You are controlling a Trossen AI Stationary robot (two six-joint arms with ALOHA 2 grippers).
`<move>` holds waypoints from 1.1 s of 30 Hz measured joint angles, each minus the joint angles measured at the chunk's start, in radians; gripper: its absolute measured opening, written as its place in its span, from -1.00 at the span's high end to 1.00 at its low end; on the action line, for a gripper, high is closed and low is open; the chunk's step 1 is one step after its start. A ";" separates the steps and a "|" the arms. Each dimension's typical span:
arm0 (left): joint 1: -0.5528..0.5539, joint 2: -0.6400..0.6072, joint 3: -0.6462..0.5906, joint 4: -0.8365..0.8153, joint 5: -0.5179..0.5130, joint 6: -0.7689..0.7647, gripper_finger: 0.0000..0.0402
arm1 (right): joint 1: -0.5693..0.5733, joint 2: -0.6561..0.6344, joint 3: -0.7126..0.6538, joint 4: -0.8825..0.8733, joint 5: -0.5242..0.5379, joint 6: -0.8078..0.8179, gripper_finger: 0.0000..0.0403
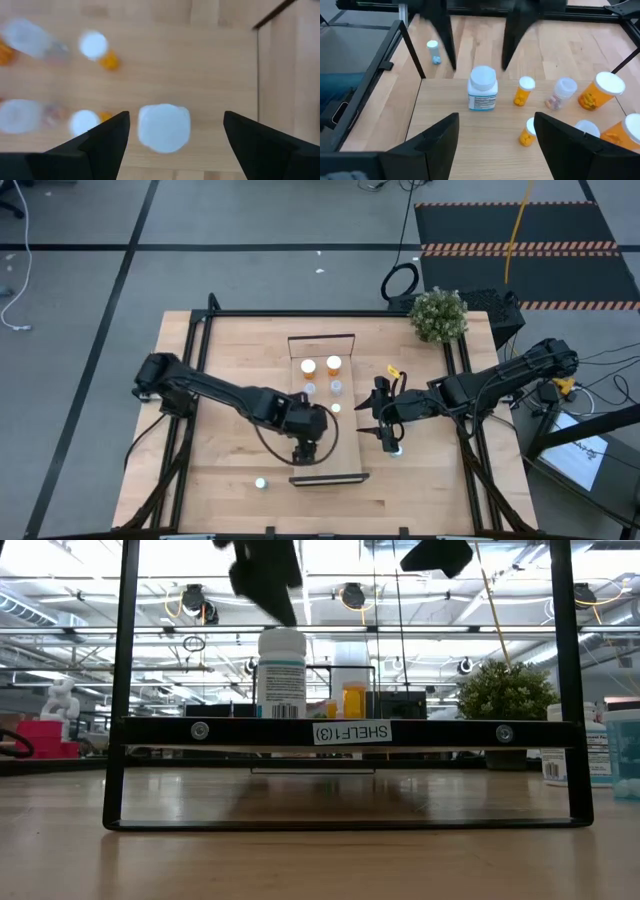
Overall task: Pick and place medicine bottles onto shelf by color
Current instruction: Put the white blue medicine bottle on the shelf
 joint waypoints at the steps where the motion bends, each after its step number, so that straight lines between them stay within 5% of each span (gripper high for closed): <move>1: -0.002 -0.021 0.000 -0.004 -0.014 0.000 -0.61 | 0.000 0.000 0.000 -0.004 0.000 0.008 -0.25; 10: -0.090 -0.191 -0.006 -0.102 -0.378 0.055 -0.61 | 0.000 0.000 0.000 -0.194 0.035 0.172 -0.25; 15: -0.132 -0.288 -0.146 -0.011 -0.502 0.059 -0.61 | 0.005 0.000 0.000 -0.312 0.105 0.351 -0.25; 22: -0.103 -0.445 -0.433 0.196 -0.545 0.048 -0.41 | 0.049 -0.001 0.000 -0.462 0.286 0.686 -0.25; 33: -0.024 -0.609 -0.518 0.240 -0.450 0.074 -0.09 | 0.059 0.032 0.000 -0.721 0.237 1.222 -0.25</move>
